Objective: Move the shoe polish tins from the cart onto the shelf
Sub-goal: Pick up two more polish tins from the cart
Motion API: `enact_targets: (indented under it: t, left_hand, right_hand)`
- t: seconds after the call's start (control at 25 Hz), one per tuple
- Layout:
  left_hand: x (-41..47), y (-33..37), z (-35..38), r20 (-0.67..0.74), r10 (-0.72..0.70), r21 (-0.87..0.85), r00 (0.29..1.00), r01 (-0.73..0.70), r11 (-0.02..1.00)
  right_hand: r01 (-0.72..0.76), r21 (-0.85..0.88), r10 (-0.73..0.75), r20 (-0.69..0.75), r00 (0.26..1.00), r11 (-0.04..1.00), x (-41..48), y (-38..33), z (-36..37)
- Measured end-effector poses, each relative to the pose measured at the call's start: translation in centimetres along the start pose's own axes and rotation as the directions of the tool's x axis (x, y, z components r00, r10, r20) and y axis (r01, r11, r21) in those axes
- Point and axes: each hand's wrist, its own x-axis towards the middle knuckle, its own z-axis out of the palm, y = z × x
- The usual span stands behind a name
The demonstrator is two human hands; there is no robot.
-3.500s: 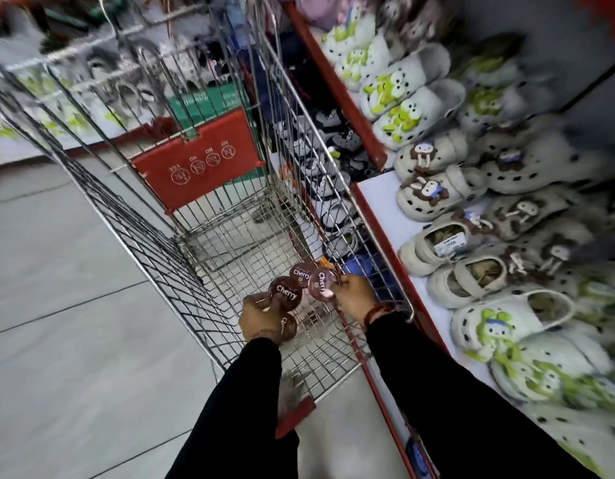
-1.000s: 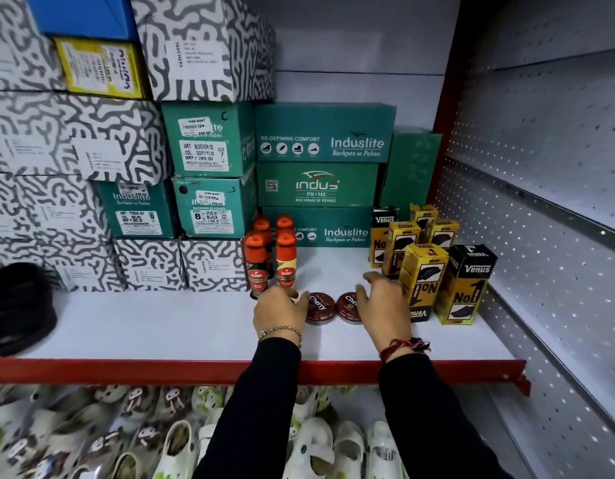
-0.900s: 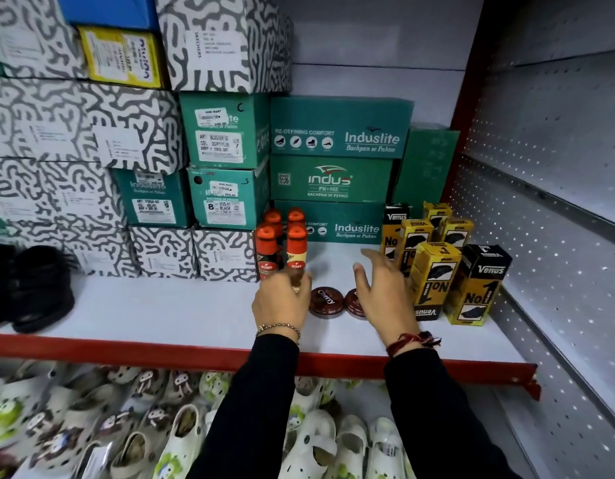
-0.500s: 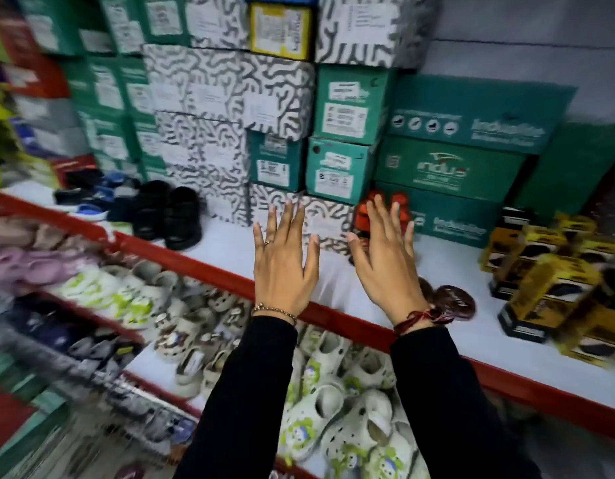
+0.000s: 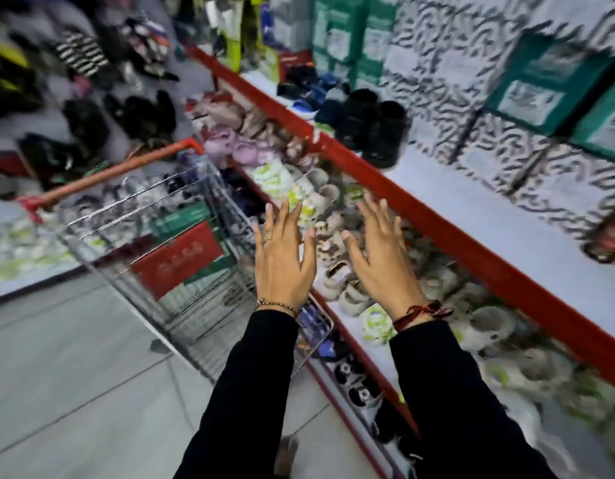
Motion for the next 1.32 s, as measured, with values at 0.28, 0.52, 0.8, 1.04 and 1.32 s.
enact_targets:
  t: [0.28,0.52,0.8,1.04,1.32]
  left_hand:
    - [-4.6,-16.3,4.8,0.199,-0.530,-0.043,0.824,0.548,0.836]
    - [-7.8,-26.7,14.3,0.415,-0.833,-0.087,0.366,0.927,0.364]
    - [-11.9,-34.7,25.1,0.486,-0.873,0.312,0.042,0.924,0.219]
    - [-13.6,-36.4,29.1,0.370,-0.928,0.361,0.046,0.913,0.189]
    - [-12.1,-37.0,28.5,0.394,-0.915,0.291,0.084,0.933,0.211]
  right_hand:
    - [-0.057,0.052,0.026,0.473,0.880,0.997,0.3,-0.5,16.8]
    - [-0.265,-0.006,0.192,0.703,0.684,0.964,0.5,3.9,32.1]
    - [-0.426,-0.135,0.382,0.724,0.574,0.895,0.9,9.0,47.0]
    - [-0.325,-0.297,0.436,0.703,0.562,0.898,1.8,11.1,53.1]
    - [-0.438,-0.215,0.457,0.674,0.580,0.873,1.0,12.4,54.0]
